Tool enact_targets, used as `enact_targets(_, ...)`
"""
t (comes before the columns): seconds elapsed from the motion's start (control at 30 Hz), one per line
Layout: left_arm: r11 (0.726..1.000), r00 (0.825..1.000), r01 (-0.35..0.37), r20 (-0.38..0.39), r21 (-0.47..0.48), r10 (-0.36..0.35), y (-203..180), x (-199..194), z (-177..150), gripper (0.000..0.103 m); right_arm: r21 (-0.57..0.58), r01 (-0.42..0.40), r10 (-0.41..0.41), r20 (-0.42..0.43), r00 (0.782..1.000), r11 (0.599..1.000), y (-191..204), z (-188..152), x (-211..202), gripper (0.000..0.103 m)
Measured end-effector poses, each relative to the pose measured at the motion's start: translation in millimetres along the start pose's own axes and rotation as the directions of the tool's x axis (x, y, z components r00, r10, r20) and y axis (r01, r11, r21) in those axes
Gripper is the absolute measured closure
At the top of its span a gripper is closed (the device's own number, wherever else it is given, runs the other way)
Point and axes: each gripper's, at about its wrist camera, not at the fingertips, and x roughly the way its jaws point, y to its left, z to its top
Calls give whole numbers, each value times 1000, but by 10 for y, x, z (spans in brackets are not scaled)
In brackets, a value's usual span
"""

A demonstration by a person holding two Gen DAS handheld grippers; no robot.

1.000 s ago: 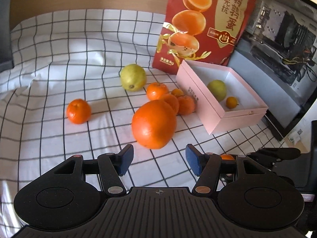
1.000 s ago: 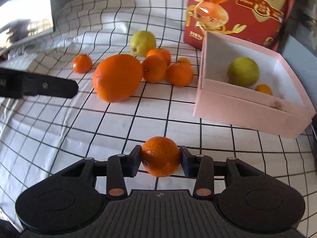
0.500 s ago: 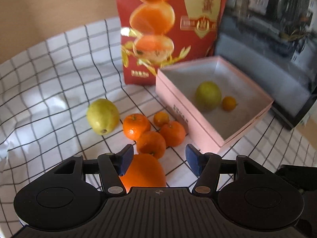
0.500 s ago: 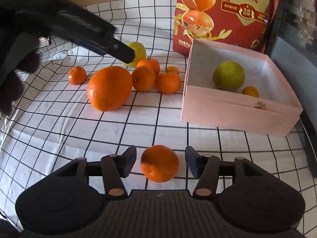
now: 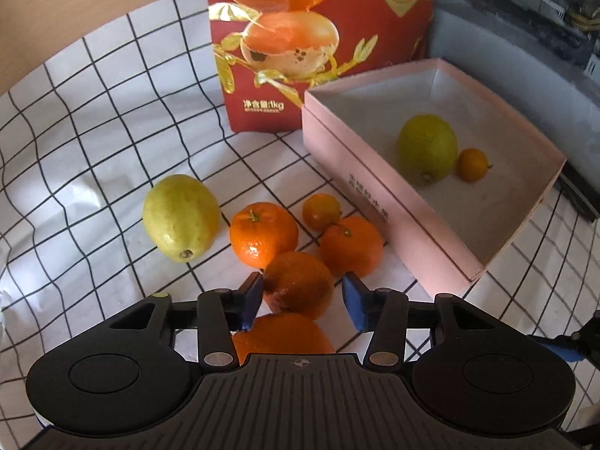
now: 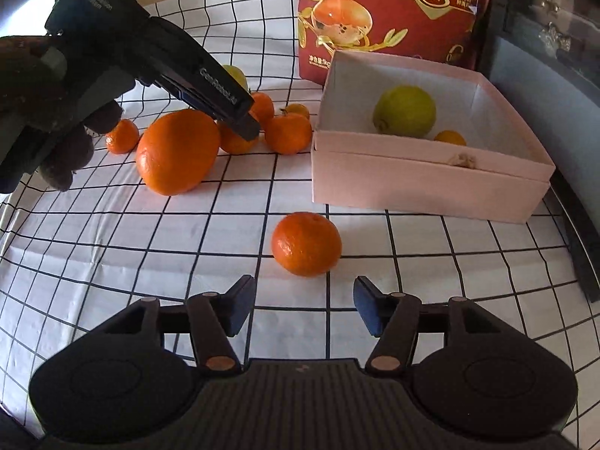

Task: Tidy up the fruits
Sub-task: 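Grasp the large navel orange with the left tool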

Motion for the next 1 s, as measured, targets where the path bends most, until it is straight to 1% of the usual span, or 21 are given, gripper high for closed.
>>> enact_targets(0.07, 1000, 1000, -16, 11, 0, 16, 28, -31, -27, 51, 2, 2, -2, -6, 1000, 1000, -7, 3, 13, 44)
enact_targets(0.17, 999, 999, -31, 25, -10, 32, 91, -102, -113, 51, 1, 1, -1, -15, 1000, 1000, 2, 13, 47, 43)
enact_targets(0.27, 999, 998, -23, 65, -34, 25, 165, -230, -218, 51, -6, -4, 4, -21, 1000, 1000, 36, 26, 79, 43)
enact_targets(0.43, 993, 990, -28, 135, -116, 43, 377, -469, -400, 51, -32, -14, 13, -17, 1000, 999, 121, 46, 101, 42)
enact_targets(0.53, 981, 984, -40, 160, -192, 71, 587, -585, -506, 51, -42, -11, 11, -9, 1000, 999, 155, 63, 96, 41)
enact_targets(0.63, 963, 978, -91, 157, -256, 134, 800, -665, -588, 53, -46, -13, 13, 1, 1000, 999, 174, 95, 87, 41)
enact_targets(0.7, 952, 975, -118, 150, -281, 165, 908, -700, -640, 57, -50, -15, 16, 10, 1000, 999, 189, 123, 80, 41)
enact_targets(0.8, 940, 973, -127, 146, -318, 181, 1028, -736, -718, 57, -61, -12, 13, 21, 1000, 998, 216, 160, 84, 41)
enact_targets(1.0, 916, 967, -144, 143, -375, 210, 1148, -802, -852, 57, -64, -8, 10, 23, 1000, 998, 234, 152, 44, 41)
